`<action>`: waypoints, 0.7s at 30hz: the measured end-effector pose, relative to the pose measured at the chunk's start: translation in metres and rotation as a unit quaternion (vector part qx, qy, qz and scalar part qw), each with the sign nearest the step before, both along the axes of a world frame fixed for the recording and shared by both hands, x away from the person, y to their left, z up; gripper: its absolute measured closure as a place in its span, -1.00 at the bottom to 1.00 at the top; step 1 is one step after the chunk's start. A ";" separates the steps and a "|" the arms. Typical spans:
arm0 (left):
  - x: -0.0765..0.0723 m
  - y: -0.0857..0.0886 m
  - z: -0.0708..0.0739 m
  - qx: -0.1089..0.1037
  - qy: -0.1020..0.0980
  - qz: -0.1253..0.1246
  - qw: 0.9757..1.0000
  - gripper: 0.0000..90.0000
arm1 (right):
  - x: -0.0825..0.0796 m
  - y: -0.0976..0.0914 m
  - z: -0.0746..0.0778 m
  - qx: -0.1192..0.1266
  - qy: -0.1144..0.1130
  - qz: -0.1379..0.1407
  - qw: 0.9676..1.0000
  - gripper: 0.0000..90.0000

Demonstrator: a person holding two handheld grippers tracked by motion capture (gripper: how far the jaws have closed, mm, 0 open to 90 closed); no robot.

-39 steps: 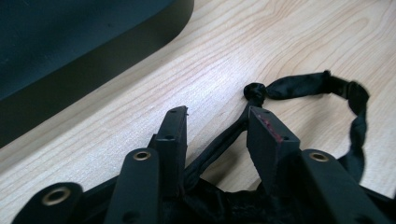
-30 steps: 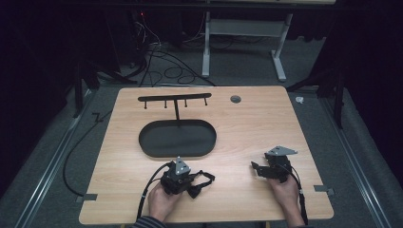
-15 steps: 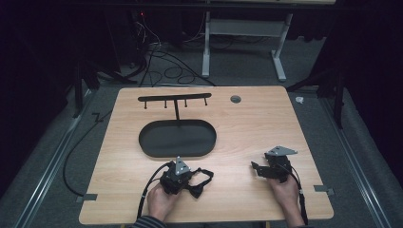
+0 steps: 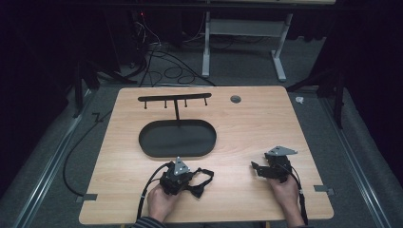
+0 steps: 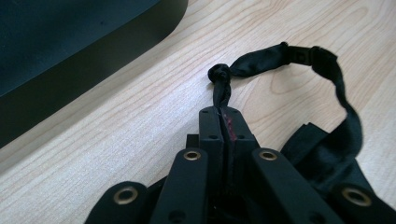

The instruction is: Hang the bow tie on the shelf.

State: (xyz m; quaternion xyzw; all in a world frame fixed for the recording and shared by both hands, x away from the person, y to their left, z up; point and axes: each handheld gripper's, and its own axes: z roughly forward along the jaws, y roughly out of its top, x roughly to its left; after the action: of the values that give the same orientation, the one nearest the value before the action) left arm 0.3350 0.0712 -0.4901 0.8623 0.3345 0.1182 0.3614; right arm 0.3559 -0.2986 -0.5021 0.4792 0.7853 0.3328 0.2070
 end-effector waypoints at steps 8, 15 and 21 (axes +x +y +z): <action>0.000 0.005 0.009 -0.024 -0.002 0.003 1.000 0.95 | 0.000 0.000 0.000 0.000 0.000 0.001 1.000 -0.31; 0.000 0.008 0.020 -0.039 -0.009 0.004 0.999 0.95 | 0.000 0.000 0.000 0.000 0.000 0.001 1.000 -0.31; 0.000 0.012 0.027 -0.049 -0.015 0.006 0.999 0.95 | 0.000 0.000 0.000 -0.001 -0.001 0.001 1.000 -0.31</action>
State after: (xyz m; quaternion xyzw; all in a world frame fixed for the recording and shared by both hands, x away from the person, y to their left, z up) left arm 0.3351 0.0830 -0.4632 0.8397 0.3391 0.1169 0.4078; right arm 0.3559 -0.2989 -0.5022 0.4780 0.7859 0.3330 0.2075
